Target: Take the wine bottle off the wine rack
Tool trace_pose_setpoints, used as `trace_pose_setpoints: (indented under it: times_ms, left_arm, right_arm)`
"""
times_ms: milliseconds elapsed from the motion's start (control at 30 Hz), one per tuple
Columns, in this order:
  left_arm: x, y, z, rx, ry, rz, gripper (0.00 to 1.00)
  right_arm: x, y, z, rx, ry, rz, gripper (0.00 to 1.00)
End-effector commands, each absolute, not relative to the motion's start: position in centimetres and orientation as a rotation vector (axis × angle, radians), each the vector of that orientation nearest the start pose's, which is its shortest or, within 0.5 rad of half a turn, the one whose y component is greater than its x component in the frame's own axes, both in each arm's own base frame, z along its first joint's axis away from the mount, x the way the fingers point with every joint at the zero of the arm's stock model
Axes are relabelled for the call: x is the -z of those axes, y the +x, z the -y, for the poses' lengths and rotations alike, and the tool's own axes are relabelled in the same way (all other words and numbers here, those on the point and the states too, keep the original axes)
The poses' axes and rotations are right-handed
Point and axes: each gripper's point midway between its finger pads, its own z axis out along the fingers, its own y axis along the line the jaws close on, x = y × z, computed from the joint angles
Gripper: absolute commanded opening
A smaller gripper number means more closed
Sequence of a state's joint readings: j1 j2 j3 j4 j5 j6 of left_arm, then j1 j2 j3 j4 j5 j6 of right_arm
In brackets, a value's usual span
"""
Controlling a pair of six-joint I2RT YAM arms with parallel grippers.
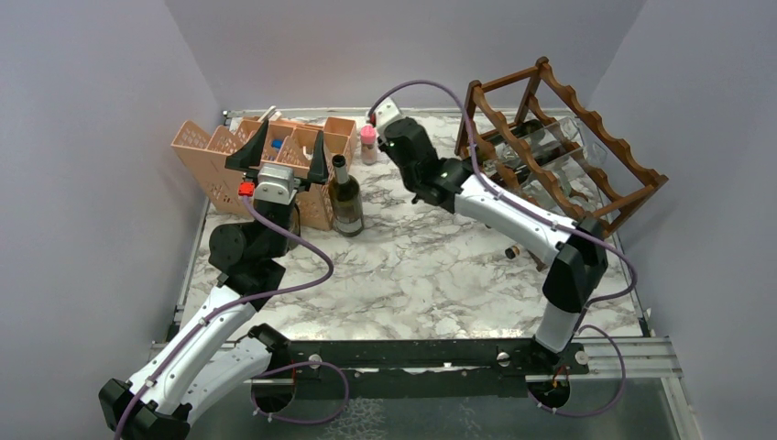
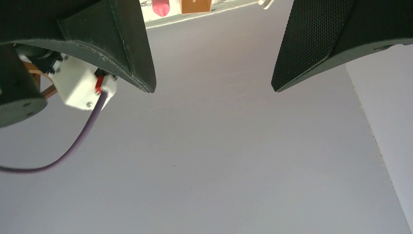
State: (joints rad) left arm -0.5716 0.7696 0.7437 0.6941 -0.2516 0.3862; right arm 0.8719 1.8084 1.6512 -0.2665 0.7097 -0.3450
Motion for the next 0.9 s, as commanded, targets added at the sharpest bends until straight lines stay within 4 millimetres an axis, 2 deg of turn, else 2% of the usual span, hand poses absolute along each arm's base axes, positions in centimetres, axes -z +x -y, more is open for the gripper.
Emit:
trace_pose_setpoints:
  times_ms: [0, 333, 600, 867]
  left_arm:
    - [-46.9, 27.3, 10.8, 0.068, 0.207, -0.889, 0.95]
    - [-46.7, 27.6, 10.8, 0.052, 0.215, -0.895, 0.95]
    - [-46.3, 28.0, 10.8, 0.033, 0.221, -0.906, 0.95]
    - [-46.0, 28.1, 10.6, 0.017, 0.220, -0.908, 0.95]
  right_arm:
    - [-29.6, 40.7, -30.5, -0.013, -0.599, -1.818, 0.01]
    - [-31.1, 41.4, -31.5, -0.328, -0.534, -1.792, 0.01]
    - [-32.2, 43.2, -34.8, -0.417, -0.571, -1.740, 0.01]
    - [-31.4, 45.3, -37.5, -0.429, -0.632, -1.746, 0.01]
